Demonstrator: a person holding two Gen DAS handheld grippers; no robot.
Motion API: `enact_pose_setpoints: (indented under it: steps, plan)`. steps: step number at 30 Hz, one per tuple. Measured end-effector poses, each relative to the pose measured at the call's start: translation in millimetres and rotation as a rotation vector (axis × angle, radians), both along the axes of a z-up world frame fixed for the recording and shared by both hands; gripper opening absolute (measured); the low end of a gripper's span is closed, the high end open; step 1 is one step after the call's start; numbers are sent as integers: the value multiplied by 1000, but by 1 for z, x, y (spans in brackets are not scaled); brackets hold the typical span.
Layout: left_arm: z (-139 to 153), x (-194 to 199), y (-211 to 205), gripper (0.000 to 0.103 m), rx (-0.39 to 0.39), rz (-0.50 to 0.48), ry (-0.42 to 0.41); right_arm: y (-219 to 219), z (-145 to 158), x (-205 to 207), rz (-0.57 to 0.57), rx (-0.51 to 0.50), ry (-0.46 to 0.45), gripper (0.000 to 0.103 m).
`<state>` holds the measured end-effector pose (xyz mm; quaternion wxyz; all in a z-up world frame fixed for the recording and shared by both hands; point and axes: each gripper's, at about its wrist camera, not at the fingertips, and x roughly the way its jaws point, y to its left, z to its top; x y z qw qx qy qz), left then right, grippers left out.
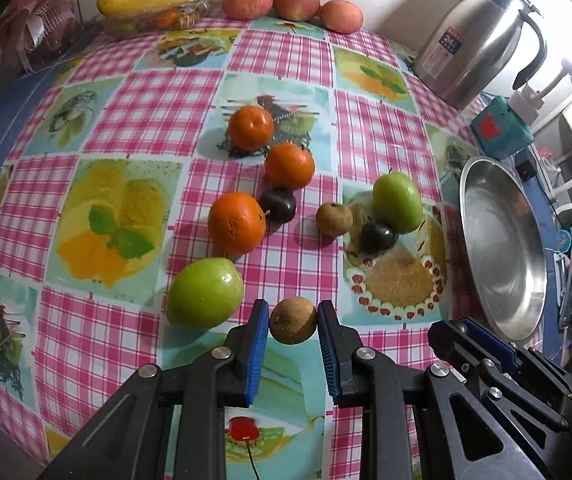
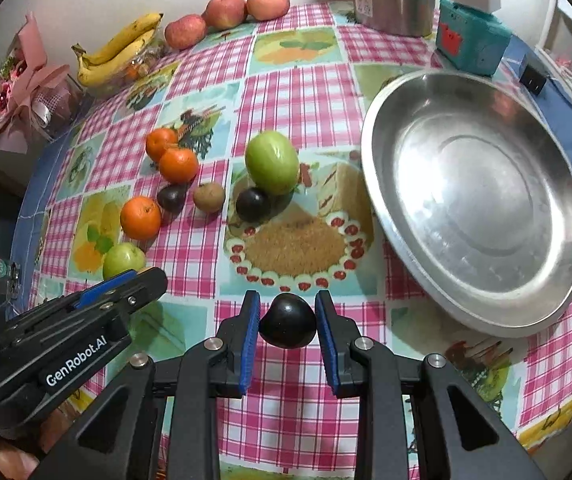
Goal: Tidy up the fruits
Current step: 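Carry the kiwi in the left tool while the right tool carries the plum over the basin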
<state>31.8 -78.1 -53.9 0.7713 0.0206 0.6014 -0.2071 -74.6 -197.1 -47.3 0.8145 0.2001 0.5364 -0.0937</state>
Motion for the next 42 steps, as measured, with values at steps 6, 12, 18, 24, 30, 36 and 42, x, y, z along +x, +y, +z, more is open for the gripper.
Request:
enact_pose_setpoints:
  steps: [6, 12, 18, 24, 30, 36, 42]
  plan:
    - [19, 12, -16, 27, 10, -18, -32, -10, 15, 5, -24, -2, -23, 29]
    - [29, 22, -38, 27, 16, -47, -53, -32, 30, 16, -85, -4, -44, 29]
    - [37, 23, -60, 27, 49, -97, -97, -62, 40, 23, -163, -18, -54, 29]
    - [37, 20, -88, 27, 63, -149, -122, -88, 36, 24, -217, -18, -60, 29]
    - [34, 6, -121, 27, 68, -226, -148, -119, 20, 11, -297, -51, -9, 29]
    - [29, -11, -156, 27, 51, -309, -176, -154, 3, -16, -413, -46, 42, 29]
    - [24, -23, -183, 27, 40, -379, -201, -171, -2, -27, -468, -40, 57, 29]
